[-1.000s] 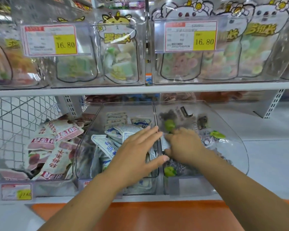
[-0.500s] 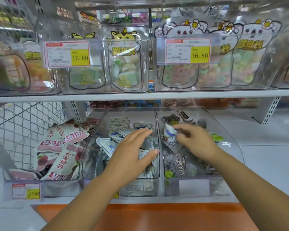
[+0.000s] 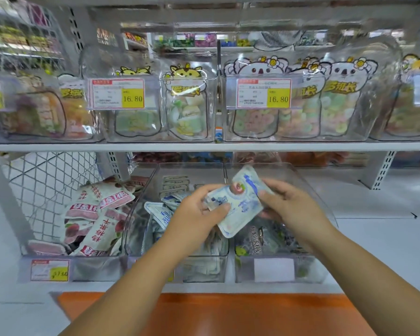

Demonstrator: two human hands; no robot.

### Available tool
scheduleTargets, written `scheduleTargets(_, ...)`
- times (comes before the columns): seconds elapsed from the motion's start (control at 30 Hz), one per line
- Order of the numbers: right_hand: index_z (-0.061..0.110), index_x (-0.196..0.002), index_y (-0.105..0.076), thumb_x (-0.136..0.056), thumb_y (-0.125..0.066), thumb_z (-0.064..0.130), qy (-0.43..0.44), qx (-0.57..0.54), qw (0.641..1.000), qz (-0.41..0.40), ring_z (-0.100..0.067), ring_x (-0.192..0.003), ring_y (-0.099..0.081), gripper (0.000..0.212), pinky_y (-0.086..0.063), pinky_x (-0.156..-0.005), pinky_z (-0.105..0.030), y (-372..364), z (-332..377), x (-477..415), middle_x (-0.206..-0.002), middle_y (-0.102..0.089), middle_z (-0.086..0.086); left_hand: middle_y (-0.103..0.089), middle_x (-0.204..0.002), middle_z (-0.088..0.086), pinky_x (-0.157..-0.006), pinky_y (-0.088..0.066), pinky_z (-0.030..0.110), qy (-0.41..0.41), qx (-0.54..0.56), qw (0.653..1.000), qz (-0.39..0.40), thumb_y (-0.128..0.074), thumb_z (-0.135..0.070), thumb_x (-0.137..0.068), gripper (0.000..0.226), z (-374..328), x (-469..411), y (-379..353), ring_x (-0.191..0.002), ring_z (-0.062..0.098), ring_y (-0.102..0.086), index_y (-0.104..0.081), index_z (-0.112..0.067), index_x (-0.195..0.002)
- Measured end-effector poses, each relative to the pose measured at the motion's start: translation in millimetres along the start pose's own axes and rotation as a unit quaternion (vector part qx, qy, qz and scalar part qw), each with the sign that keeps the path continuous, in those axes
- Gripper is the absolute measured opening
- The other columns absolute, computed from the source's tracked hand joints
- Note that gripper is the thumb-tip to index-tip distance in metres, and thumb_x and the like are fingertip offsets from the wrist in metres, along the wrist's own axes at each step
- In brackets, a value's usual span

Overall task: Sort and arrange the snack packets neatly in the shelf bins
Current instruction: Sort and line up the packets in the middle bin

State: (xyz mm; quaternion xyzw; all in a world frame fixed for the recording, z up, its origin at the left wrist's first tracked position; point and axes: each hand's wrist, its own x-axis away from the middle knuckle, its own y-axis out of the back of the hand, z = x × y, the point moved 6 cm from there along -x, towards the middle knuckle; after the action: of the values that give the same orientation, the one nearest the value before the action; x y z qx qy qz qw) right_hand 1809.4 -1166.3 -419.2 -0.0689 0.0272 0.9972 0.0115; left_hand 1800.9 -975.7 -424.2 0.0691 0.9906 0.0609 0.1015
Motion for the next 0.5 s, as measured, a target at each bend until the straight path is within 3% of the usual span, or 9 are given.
scheduleTargets(0.07, 0.028, -0.121, -0.06, -0.094, -0.059, 0.023, 0.02, 0.104, 0.993, -0.048, -0.019, -0.086, -0.07, 0.028, -0.057, -0.078, -0.034, 14.8, -3.0, -4.3, -0.094, -0.073, 0.002, -0.074, -0.101, -0.004, -0.085, -0.056, 0.045, 0.005, -0.008, 0.997, -0.081, -0.066, -0.013, -0.09, 0.026, 6.0, -3.2, 26.4, -0.09, 0.018, -0.071, -0.063, -0.029, -0.111)
scheduleTargets(0.13, 0.027, -0.121, -0.06, -0.094, -0.059, 0.022, 0.041, 0.187, 0.978, -0.08, -0.025, -0.084, -0.067, 0.028, -0.053, -0.075, -0.036, 35.5, -0.6, -6.4, -0.096, -0.068, 0.001, -0.07, -0.109, -0.009, -0.081, -0.055, 0.035, 0.01, -0.102, 0.986, -0.135, -0.065, -0.02, -0.09, 0.03, 11.1, -3.9, 49.8, -0.093, 0.013, -0.068, -0.059, -0.029, -0.119)
scheduleTargets(0.2, 0.028, -0.119, -0.062, -0.093, -0.06, 0.02, 0.047, 0.294, 0.953, -0.063, -0.017, -0.088, -0.064, 0.027, -0.048, -0.07, -0.023, 53.4, -0.2, -5.1, -0.101, -0.067, 0.006, -0.053, -0.131, -0.01, -0.094, -0.044, 0.031, 0.004, -0.332, 0.93, -0.16, -0.063, -0.028, -0.091, 0.052, 15.4, -1.6, 61.2, -0.118, 0.013, -0.052, -0.042, -0.027, -0.139)
scheduleTargets(0.27, 0.03, -0.122, -0.061, -0.091, -0.064, 0.021, 0.05, 0.406, 0.912, -0.042, -0.013, -0.101, -0.06, 0.033, -0.048, -0.085, -0.023, 68.6, -0.2, -1.8, -0.114, -0.065, 0.006, -0.035, -0.147, 0.0, -0.111, -0.028, 0.036, -0.053, -0.464, 0.868, -0.169, -0.062, -0.032, -0.091, 0.07, 12.3, 0.2, 57.1, -0.137, 0.019, -0.028, -0.025, -0.023, -0.149)
scheduleTargets(0.37, 0.029, -0.126, -0.059, -0.089, -0.067, 0.018, 0.036, 0.456, 0.889, -0.03, -0.015, -0.104, -0.057, 0.04, -0.046, -0.097, -0.034, 85.3, -1.4, -0.3, -0.12, -0.061, 0.002, -0.025, -0.155, -0.007, -0.115, -0.018, 0.031, -0.118, -0.454, 0.879, -0.087, -0.052, -0.043, -0.094, 0.062, 6.0, -3.3, 25.9, -0.142, 0.012, -0.018, -0.028, -0.027, -0.149)
scheduleTargets(0.5, 0.029, -0.108, -0.07, -0.088, -0.068, 0.019, 0.09, 0.495, 0.864, 0.025, -0.01, -0.097, -0.056, 0.023, -0.044, -0.088, -0.025, 74.7, -4.6, -1.7, -0.109, -0.06, 0.007, -0.003, -0.158, -0.022, -0.117, -0.007, 0.027, -0.142, -0.488, 0.858, 0.081, -0.036, -0.06, -0.094, 0.065, 17.1, -1.8, -24.3, -0.145, 0.001, -0.003, -0.014, -0.038, -0.151)
